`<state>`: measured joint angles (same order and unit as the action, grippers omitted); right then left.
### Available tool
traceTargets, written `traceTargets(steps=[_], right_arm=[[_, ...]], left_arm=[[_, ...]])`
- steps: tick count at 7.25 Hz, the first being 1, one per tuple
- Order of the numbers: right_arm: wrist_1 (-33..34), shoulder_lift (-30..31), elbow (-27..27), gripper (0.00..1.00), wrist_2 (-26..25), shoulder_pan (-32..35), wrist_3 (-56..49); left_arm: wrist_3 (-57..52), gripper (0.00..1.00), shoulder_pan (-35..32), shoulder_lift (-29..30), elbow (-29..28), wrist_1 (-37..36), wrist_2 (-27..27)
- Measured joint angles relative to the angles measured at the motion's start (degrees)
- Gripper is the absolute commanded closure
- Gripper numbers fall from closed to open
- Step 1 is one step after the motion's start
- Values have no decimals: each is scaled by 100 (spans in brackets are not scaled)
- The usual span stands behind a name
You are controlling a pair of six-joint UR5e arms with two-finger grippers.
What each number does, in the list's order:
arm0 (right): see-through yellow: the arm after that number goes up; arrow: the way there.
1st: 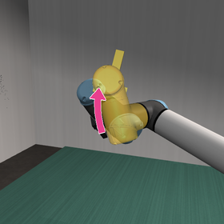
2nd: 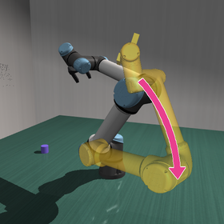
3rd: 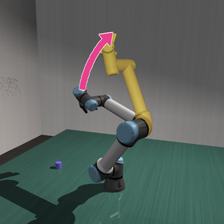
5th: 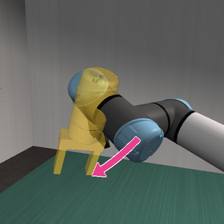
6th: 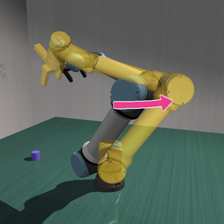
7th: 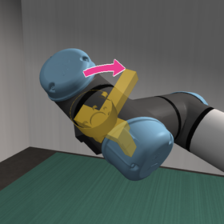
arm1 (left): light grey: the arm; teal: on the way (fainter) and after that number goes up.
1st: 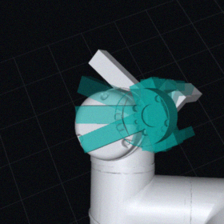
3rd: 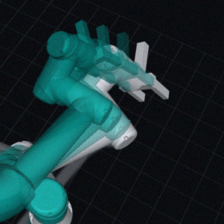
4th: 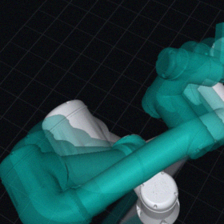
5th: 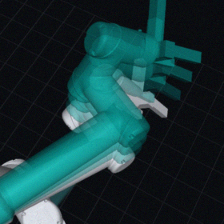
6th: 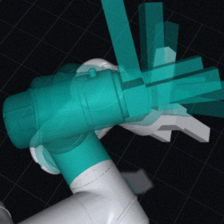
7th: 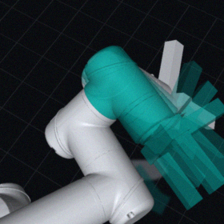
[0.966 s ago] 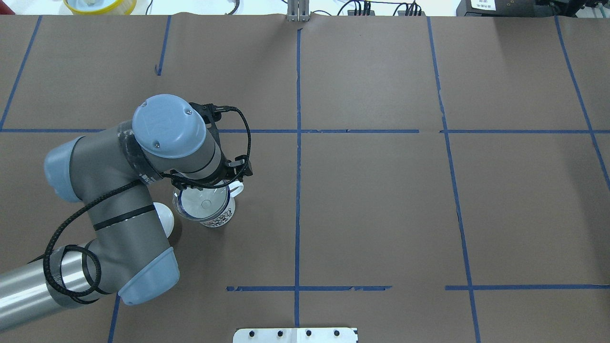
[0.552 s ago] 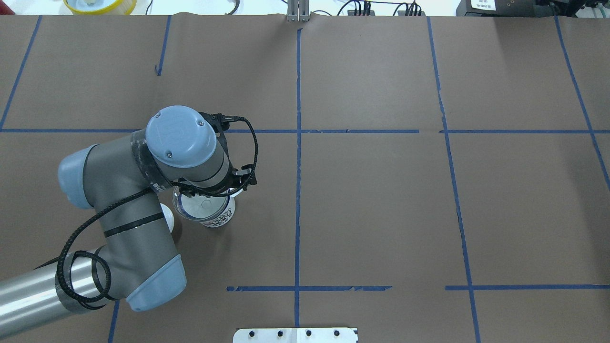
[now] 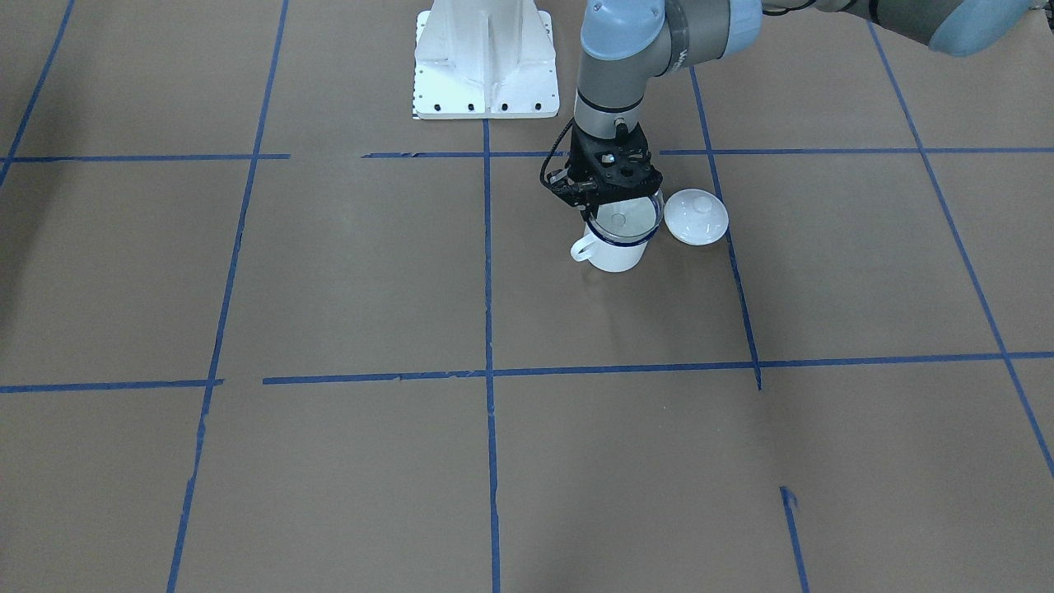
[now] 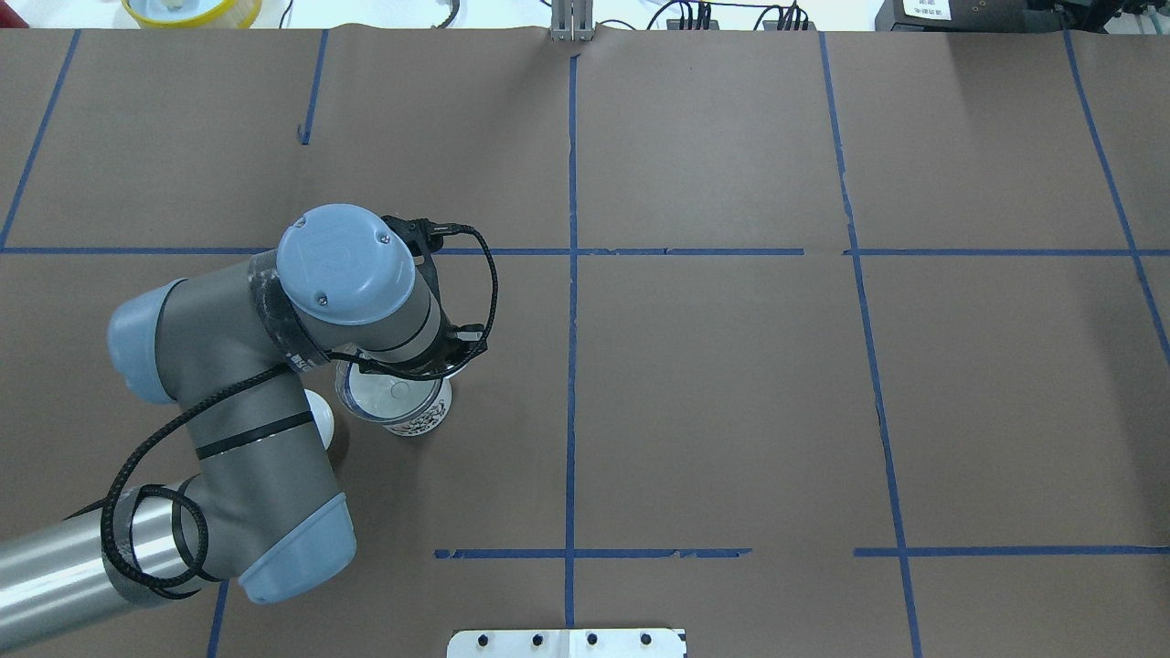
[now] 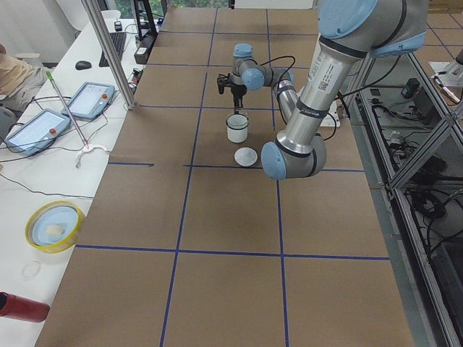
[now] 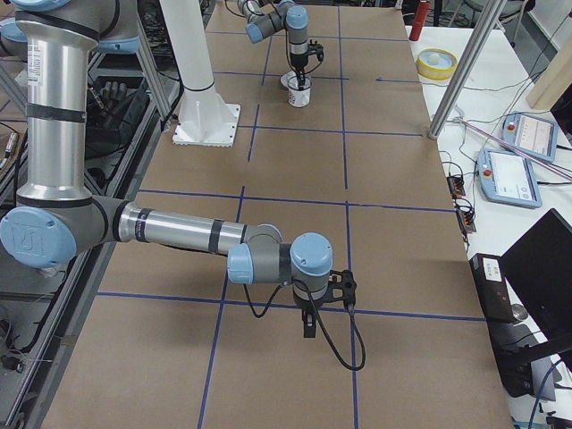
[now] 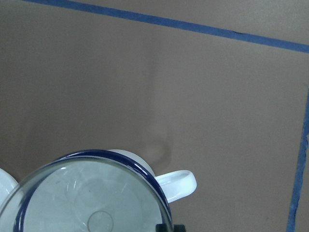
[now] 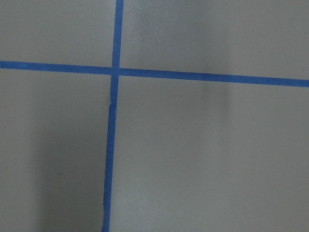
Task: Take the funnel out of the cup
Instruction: 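Reach the left gripper down to the glass funnel in the white mug, then grasp the funnel with the left gripper and lift it out of the mug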
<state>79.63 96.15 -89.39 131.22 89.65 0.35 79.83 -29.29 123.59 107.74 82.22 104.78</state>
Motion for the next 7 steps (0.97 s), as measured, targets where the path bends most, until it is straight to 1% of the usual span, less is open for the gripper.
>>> traceTargets(steps=[1,2,3,4,5,6,7], right_arm=[[0,0,0,0,0,0,0],[0,0,0,0,0,0,0],[0,0,0,0,0,0,0],[0,0,0,0,0,0,0],[0,0,0,0,0,0,0],[0,0,0,0,0,0,0],[0,0,1,0,0,0,0]], left_arm=[[-11,100,-8,-1,73,-43,1],[-21,100,-23,7,270,-214,4],[-24,100,-72,71,584,-587,2],[-3,100,-251,205,865,-969,-2],[199,100,-556,330,1027,-1151,-3],[702,100,-825,369,1077,-1022,-97],[1411,100,-1008,329,993,-520,-421]])
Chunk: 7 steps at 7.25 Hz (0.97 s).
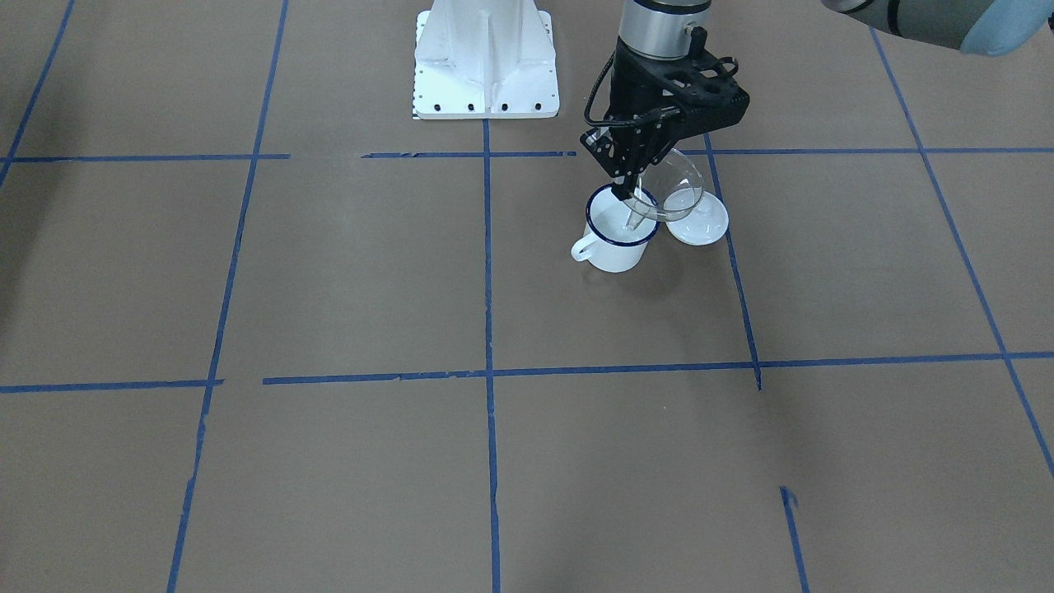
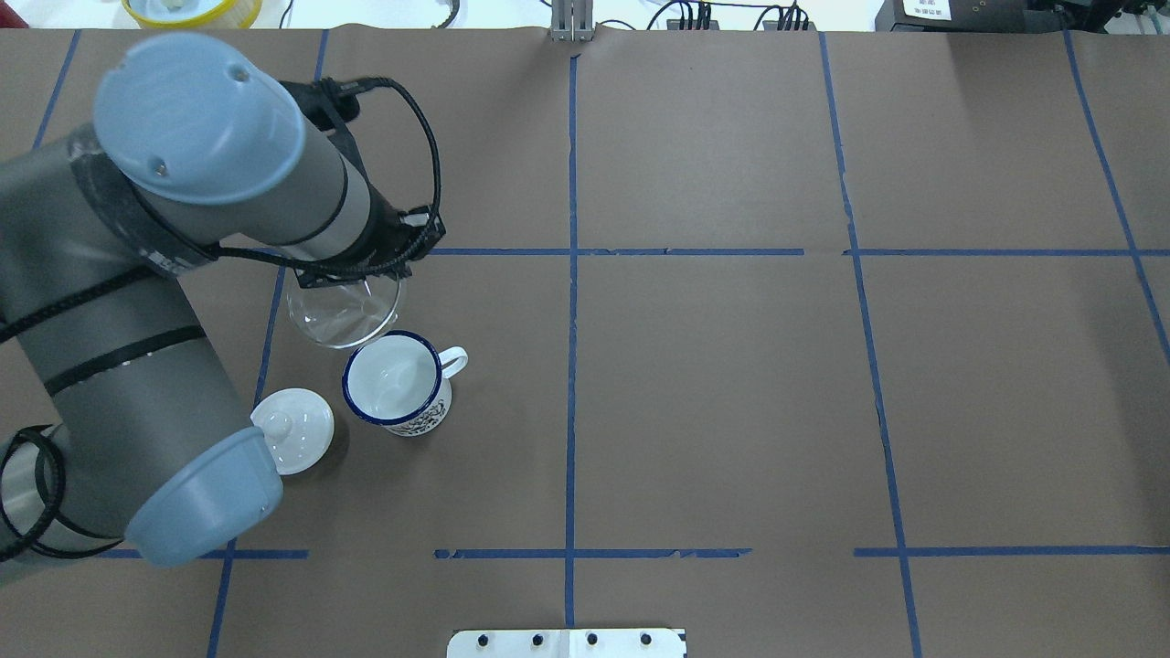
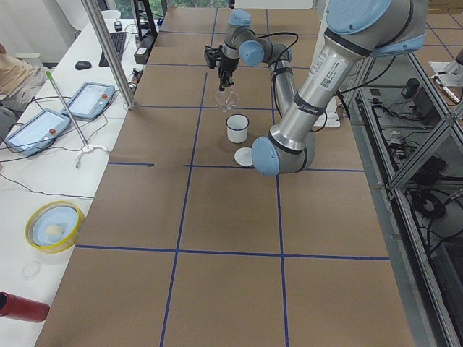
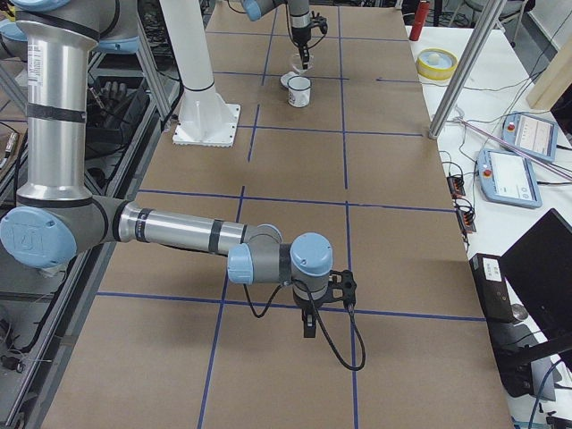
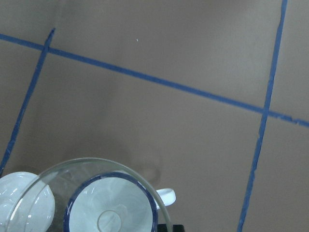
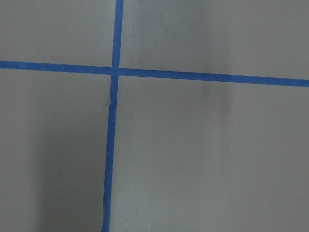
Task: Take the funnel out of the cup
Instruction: 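Grasp the funnel with the left gripper and lift it out of the mug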
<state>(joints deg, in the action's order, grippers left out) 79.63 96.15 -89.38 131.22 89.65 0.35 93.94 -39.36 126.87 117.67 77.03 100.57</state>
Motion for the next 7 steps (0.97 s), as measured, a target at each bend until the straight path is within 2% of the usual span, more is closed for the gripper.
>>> traceTargets(steps=[1,3,4,7], right_arm=[[0,0,0,0,0,0,0],[0,0,0,0,0,0,0],[0,0,0,0,0,0,0],[0,0,-2,0,0,0,0]], left_arm=[[724,100,-133,-84,-234,736,-425],[1962,100,-382,-245,-1140,2423,-1242],[2352,100,-431,-282,-1694,3135,-1618],[2910,100,-483,-270,-3840,5700,-2626]])
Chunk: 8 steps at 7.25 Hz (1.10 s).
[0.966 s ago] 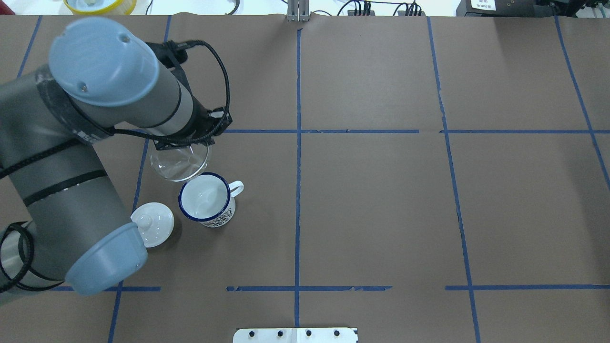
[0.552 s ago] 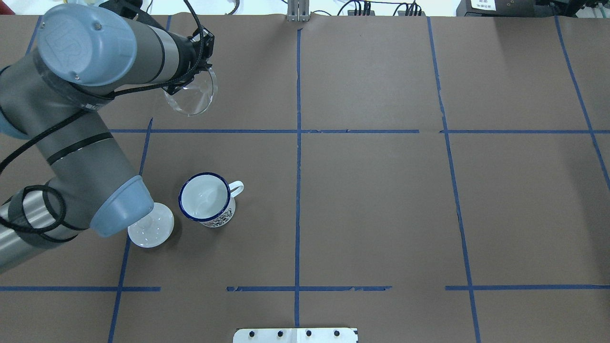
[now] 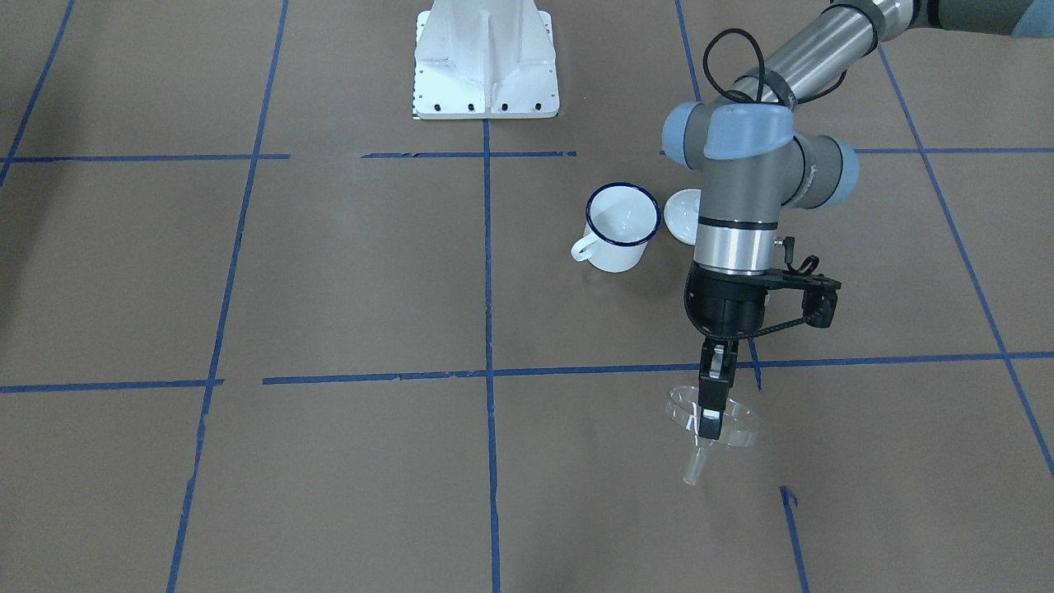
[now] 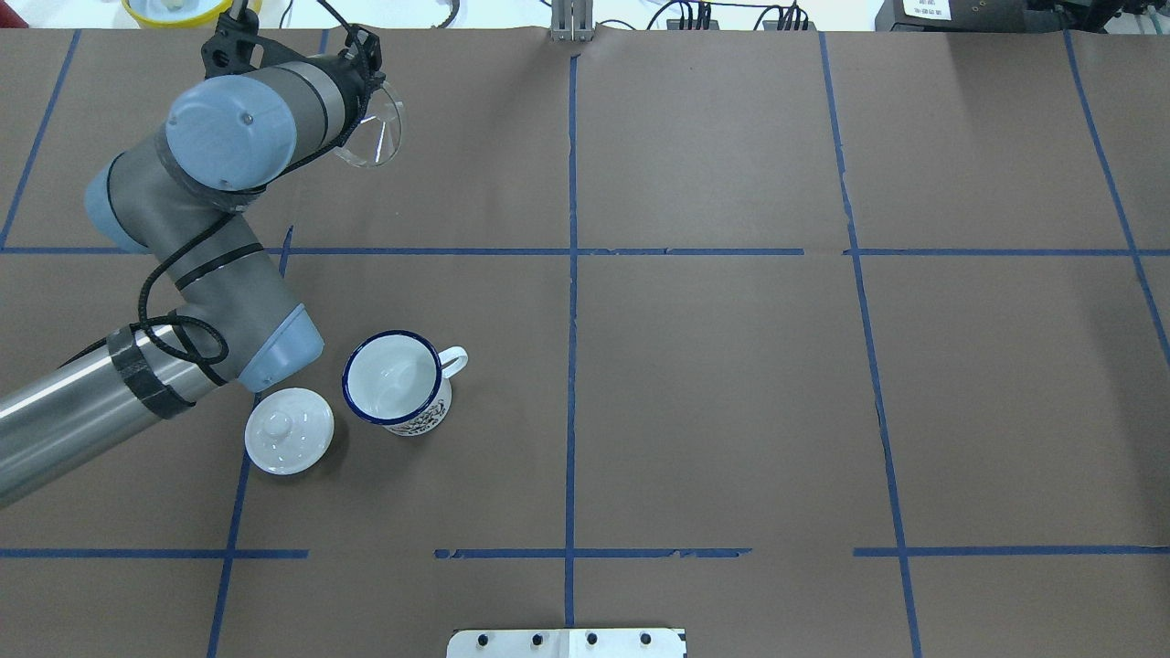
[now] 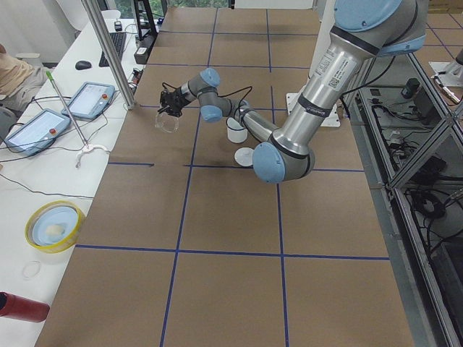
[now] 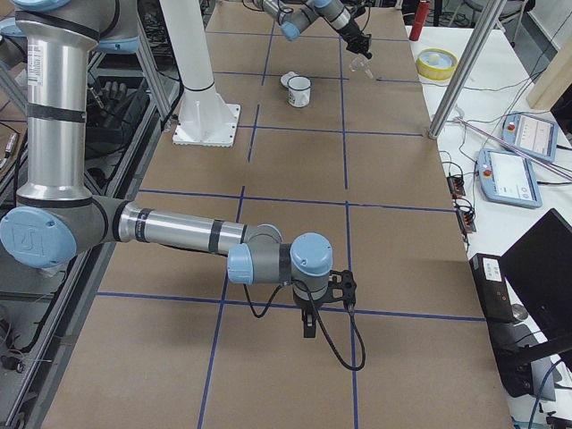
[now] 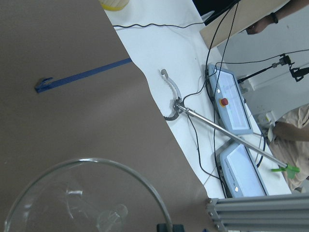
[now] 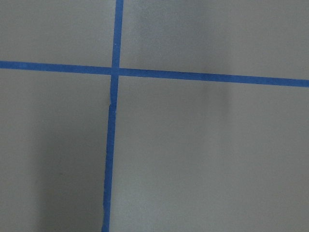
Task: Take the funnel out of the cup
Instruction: 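Grasp the funnel with the left gripper and lift it out of the mug, then carry the funnel farther from the robot and set it on the table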
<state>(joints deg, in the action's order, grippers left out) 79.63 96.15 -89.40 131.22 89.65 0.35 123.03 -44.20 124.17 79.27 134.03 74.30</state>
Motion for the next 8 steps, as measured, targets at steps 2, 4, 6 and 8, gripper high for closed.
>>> traceTargets(steps=[2,4,6,8], right_arm=[[0,0,-2,0,0,0,0],[0,0,-2,0,0,0,0],[0,0,1,0,0,0,0],[0,0,1,0,0,0,0]], left_arm=[[64,89,14,75,-757,730,-190],[71,71,81,110,-1046,862,-218],[54,40,125,115,-1119,876,-223],[-38,0,146,114,-1111,870,-219]])
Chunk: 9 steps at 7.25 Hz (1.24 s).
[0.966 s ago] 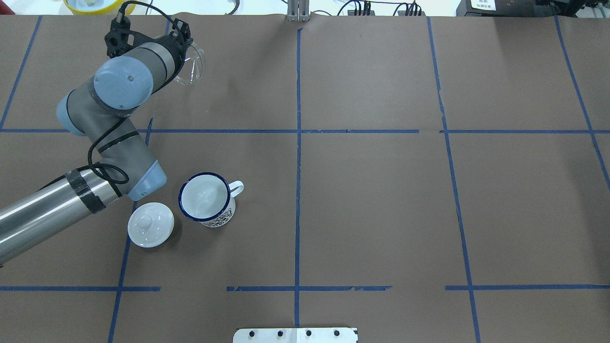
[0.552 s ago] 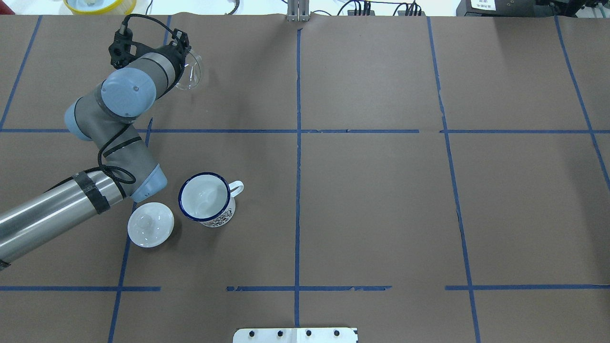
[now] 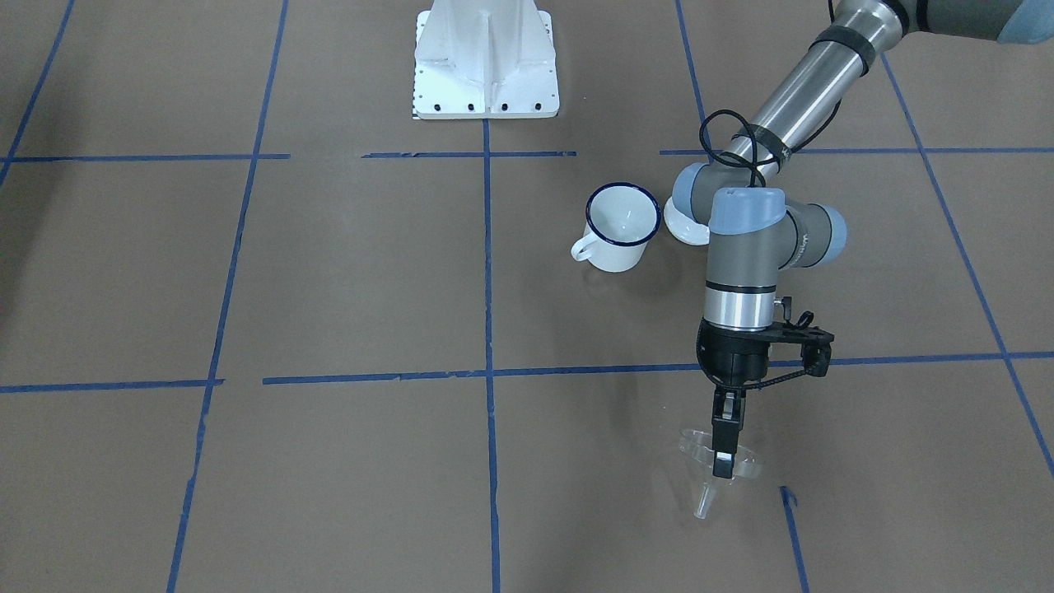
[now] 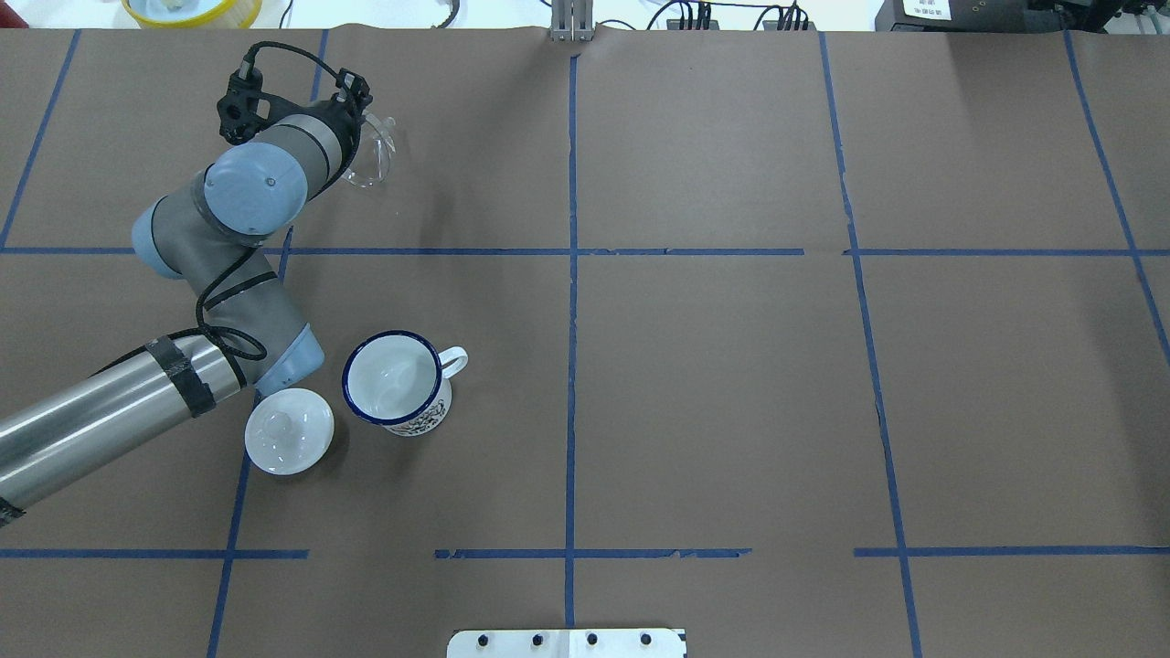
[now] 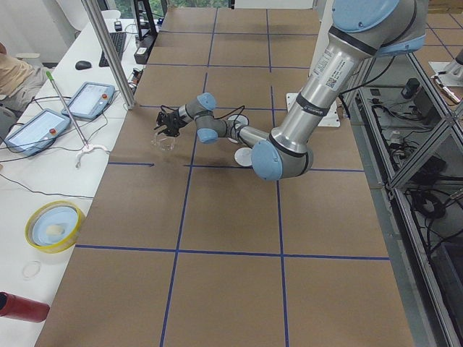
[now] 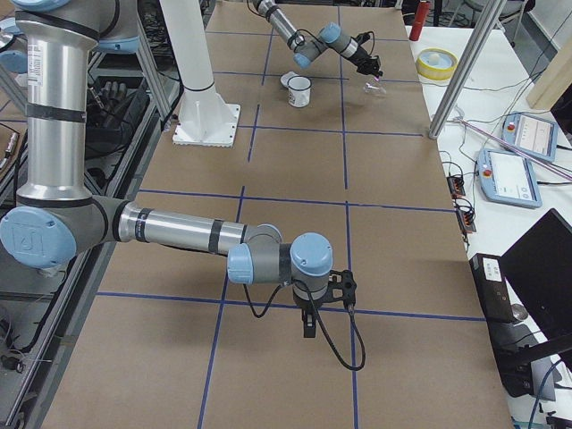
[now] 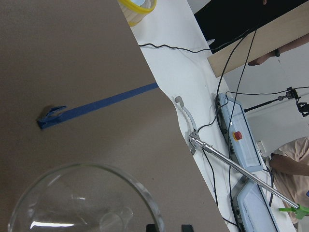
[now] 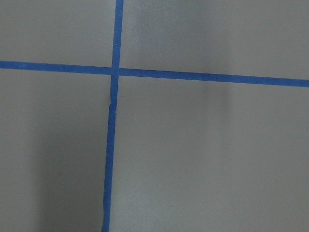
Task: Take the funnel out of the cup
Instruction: 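Carry the funnel farther from the robot and set it on the table, then open the left gripper and draw it back from the funnel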
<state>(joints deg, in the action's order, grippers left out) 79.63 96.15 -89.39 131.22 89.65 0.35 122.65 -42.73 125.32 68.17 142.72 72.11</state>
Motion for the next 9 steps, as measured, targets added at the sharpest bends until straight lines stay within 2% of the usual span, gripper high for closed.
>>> traceTargets(steps=[2,3,4,6,8,9], right_arm=[[0,0,-1,0,0,0,0],[0,0,-3,0,0,0,0],[0,0,-2,0,0,0,0],[0,0,0,0,0,0,0],[0,0,0,0,0,0,0],[0,0,0,0,0,0,0]], left_arm=[[-771,0,-85,-69,392,-54,212],[-1213,0,-201,-192,780,-210,615],[-1720,0,-357,-396,1410,-692,1173],[-3137,0,-745,-966,3218,-2465,2416],[-4581,0,-1162,-1754,4829,-3986,3180],[-5203,0,-1261,-2357,5488,-4329,3405]])
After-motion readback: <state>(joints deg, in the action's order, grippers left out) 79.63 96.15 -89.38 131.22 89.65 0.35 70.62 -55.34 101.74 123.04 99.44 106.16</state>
